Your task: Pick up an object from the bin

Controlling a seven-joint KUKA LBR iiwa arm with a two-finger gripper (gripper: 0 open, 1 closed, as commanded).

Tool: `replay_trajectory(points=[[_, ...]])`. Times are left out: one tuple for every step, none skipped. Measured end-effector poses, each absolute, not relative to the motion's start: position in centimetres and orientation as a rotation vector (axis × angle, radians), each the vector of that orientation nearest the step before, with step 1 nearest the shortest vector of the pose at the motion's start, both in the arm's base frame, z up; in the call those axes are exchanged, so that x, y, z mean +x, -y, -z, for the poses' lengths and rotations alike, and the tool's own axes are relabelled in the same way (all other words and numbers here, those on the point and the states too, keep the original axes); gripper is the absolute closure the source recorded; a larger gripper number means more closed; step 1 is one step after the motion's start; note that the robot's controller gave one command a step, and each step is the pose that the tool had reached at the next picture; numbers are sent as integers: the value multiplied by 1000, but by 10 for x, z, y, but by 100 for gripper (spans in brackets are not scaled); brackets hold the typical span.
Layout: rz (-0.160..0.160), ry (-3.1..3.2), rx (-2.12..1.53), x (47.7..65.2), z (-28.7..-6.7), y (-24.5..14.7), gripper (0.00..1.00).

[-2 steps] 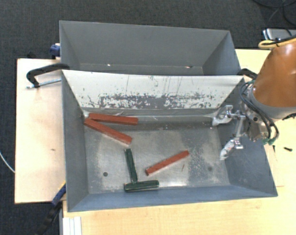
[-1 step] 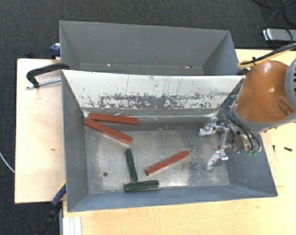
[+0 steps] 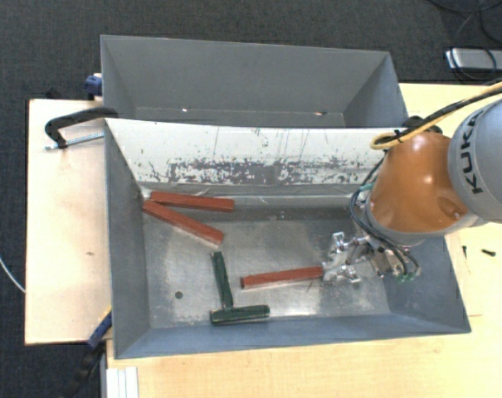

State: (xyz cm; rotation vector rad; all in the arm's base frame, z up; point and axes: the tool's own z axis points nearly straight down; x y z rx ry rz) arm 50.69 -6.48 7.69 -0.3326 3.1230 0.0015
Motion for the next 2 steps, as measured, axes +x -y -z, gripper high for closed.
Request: replay_trajectory(points=[[-1,-3123,-333,507,-77,65,0],[-1,-3123,-334,507,-77,65,100]])
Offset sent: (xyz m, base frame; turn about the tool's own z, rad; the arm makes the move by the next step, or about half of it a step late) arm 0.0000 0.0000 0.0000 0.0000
